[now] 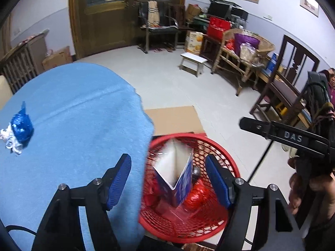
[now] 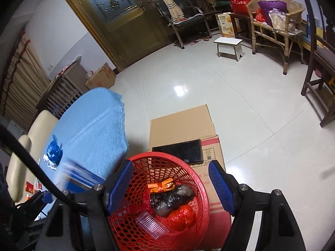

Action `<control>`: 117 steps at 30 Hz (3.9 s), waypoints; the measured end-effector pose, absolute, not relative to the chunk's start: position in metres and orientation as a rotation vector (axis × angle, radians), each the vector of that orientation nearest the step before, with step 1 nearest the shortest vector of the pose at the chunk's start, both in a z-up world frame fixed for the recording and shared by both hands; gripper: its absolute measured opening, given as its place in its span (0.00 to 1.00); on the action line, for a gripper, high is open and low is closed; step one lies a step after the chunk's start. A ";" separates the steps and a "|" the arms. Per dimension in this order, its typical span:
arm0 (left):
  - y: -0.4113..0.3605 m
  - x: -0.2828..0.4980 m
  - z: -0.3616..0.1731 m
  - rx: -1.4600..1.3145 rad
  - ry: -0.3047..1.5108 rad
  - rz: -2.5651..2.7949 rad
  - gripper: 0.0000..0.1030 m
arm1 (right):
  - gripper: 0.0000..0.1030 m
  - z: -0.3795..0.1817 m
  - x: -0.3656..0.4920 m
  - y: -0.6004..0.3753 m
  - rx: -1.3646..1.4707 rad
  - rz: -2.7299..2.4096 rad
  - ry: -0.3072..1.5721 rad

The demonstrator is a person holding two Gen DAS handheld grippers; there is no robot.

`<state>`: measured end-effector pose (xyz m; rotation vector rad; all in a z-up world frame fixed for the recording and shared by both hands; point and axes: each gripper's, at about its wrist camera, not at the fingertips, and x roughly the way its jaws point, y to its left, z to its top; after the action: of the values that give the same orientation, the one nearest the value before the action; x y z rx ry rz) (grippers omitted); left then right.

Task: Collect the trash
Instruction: 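Move both tools back over the table, then grasp the orange-yellow carton with the left gripper, then grasp the blue plastic bag with the right gripper while the left holds the carton, then carry the carton and blue bag with both grippers toward the red basket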

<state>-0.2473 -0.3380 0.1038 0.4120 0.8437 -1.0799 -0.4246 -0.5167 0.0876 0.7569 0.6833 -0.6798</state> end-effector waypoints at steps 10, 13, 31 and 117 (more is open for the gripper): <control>-0.267 -0.189 0.121 0.244 0.839 -0.911 0.72 | 0.75 0.093 -0.397 -0.503 0.721 -0.627 0.690; -0.233 -0.167 0.118 0.189 0.851 -0.835 0.72 | 0.75 0.095 -0.379 -0.492 0.700 -0.588 0.704; -0.018 0.022 0.116 -0.019 0.755 -0.083 0.74 | 0.75 0.095 -0.262 -0.394 0.496 -0.339 0.832; -0.108 -0.086 0.088 0.098 0.909 -0.401 0.47 | 0.53 0.097 -0.195 -0.335 0.508 -0.074 0.795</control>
<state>-0.0856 -0.1079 0.0878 0.0983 0.9087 -0.4010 -0.1950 -0.3350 0.0971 0.5080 0.7953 -0.0742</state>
